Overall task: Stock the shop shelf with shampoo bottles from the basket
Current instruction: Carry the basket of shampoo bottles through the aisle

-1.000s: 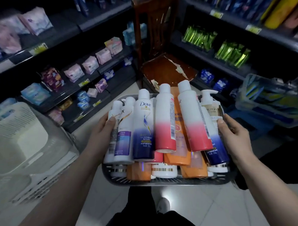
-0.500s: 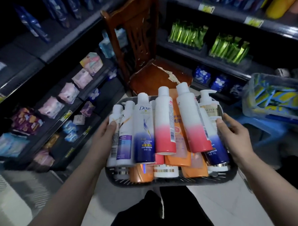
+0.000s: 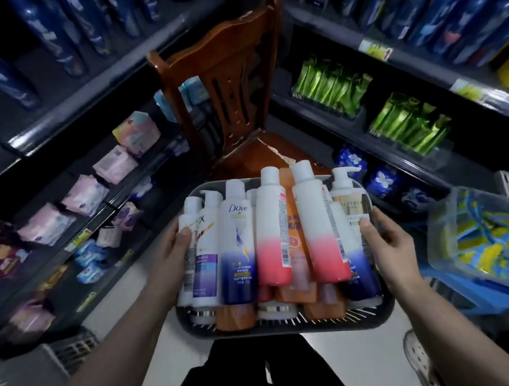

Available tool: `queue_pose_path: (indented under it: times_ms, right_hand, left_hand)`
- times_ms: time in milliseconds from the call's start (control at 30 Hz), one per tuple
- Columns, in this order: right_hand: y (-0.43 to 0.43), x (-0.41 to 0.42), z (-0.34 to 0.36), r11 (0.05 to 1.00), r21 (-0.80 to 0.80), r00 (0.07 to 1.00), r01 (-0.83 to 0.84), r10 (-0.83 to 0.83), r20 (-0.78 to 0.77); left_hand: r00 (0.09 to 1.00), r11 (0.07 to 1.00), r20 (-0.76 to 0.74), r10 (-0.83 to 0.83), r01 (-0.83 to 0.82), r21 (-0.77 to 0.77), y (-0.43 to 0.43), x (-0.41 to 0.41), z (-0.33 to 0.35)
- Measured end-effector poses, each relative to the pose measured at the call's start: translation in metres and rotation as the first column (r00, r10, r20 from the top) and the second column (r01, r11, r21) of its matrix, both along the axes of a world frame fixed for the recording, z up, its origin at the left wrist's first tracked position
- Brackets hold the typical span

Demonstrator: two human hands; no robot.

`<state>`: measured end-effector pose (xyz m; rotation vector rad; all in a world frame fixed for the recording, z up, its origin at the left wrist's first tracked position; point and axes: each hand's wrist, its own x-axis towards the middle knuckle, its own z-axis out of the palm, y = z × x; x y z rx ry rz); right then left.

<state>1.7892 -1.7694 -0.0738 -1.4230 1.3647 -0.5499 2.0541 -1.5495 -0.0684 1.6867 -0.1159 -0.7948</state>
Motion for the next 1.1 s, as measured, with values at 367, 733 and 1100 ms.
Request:
queue_pose_path:
  times_ms: [367, 733, 1100]
  right_hand:
    - [-0.095, 0.066, -0.068, 0.996, 0.047, 0.997, 0.075, -0.076, 0.015]
    - [-0.177, 0.120, -0.135, 0.999, 0.034, 0.999, -0.014, 0.013, 0.030]
    - [-0.218, 0.152, -0.176, 0.997, 0.051, 0.998, -0.051, 0.049, 0.034]
  left_hand:
    - [0.999, 0.998, 0.005, -0.040, 0.040, 0.056, -0.118, 0.077, -0.056]
    - [1.000, 0.997, -0.001, -0.006, 0.006, 0.071, -0.185, 0.118, -0.132]
    - [1.000, 0.995, -0.004, 0.002, -0.002, 0.101, -0.222, 0.146, -0.174]
